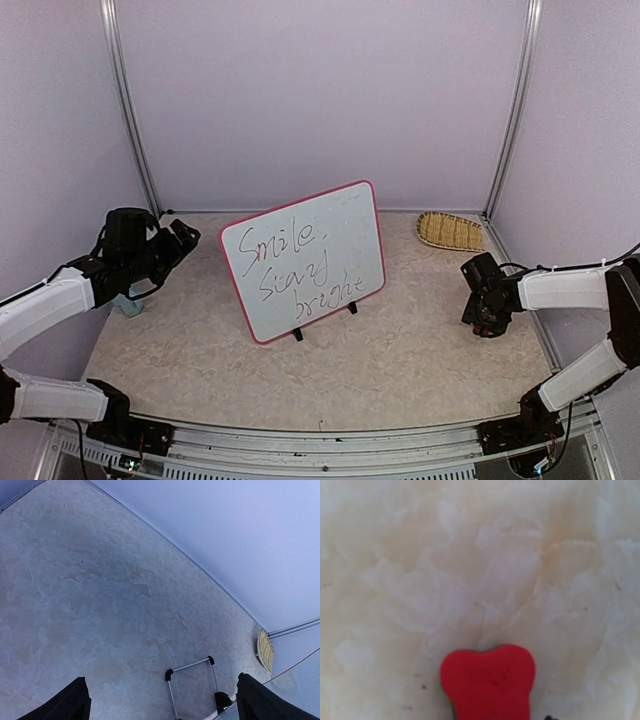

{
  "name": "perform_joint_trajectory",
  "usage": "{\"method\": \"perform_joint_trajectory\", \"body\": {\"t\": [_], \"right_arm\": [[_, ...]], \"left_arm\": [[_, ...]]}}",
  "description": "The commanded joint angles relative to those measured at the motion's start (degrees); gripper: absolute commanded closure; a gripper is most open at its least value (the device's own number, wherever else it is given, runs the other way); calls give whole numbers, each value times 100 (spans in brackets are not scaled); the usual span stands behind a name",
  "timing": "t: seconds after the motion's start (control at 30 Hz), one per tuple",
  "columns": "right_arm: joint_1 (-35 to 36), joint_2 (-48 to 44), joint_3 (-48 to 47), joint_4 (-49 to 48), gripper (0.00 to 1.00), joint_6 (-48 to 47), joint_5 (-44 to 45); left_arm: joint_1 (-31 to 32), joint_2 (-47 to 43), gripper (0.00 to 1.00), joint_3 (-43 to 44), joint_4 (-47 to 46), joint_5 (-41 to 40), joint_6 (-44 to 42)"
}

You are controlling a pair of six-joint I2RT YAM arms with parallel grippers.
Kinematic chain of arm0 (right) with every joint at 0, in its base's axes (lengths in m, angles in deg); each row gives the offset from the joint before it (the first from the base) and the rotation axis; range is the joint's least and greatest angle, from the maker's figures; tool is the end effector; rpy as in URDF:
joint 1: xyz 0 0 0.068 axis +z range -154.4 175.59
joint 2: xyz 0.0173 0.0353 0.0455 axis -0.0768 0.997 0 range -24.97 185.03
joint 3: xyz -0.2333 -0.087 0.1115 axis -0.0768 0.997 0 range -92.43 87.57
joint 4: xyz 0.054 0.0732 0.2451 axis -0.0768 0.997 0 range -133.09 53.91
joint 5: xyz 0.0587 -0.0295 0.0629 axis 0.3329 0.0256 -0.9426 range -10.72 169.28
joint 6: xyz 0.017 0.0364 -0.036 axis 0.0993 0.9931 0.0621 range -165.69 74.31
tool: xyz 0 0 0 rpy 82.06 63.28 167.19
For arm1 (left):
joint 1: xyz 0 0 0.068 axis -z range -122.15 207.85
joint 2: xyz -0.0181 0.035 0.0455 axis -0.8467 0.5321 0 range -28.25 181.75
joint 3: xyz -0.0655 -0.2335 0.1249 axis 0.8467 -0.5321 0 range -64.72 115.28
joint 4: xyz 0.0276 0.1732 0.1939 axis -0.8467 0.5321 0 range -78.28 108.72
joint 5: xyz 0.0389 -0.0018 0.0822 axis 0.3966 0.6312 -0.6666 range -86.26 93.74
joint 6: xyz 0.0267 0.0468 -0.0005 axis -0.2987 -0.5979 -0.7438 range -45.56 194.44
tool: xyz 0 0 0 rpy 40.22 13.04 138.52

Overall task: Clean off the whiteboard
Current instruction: Pick up the whiteboard eraser from the corner of the board.

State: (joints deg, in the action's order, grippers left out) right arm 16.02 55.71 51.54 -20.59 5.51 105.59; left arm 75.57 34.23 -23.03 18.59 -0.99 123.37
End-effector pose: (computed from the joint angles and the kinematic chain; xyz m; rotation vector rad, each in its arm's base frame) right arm 0.2256 0.0671 0.1469 0.7927 2.4269 -0.1817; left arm 0.2346 -0.0718 0.2659 -0.6191 2.0203 -0.6290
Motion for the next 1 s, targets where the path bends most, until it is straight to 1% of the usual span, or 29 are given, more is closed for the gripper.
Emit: {"method": "perform_joint_trajectory", "body": {"t": [0.0, 0.33, 0.43, 0.47, 0.97], "right_arm": [[-83, 62, -29, -86, 47, -17, 209], [-118, 92, 7, -135, 50, -58, 251], [-126, 92, 21, -152, 57, -65, 228], [-127, 84, 32, -159, 58, -64, 222], [-144, 215, 62, -83, 54, 98, 224]], "left_arm": [[-31, 38, 1, -40, -133, 74, 4], [-31, 38, 1, -38, -163, 97, 33], [-31, 40, 1, -47, -167, 108, 37], [-31, 48, 1, -54, -161, 112, 38], [-31, 20, 1, -115, -160, 100, 49]]}}
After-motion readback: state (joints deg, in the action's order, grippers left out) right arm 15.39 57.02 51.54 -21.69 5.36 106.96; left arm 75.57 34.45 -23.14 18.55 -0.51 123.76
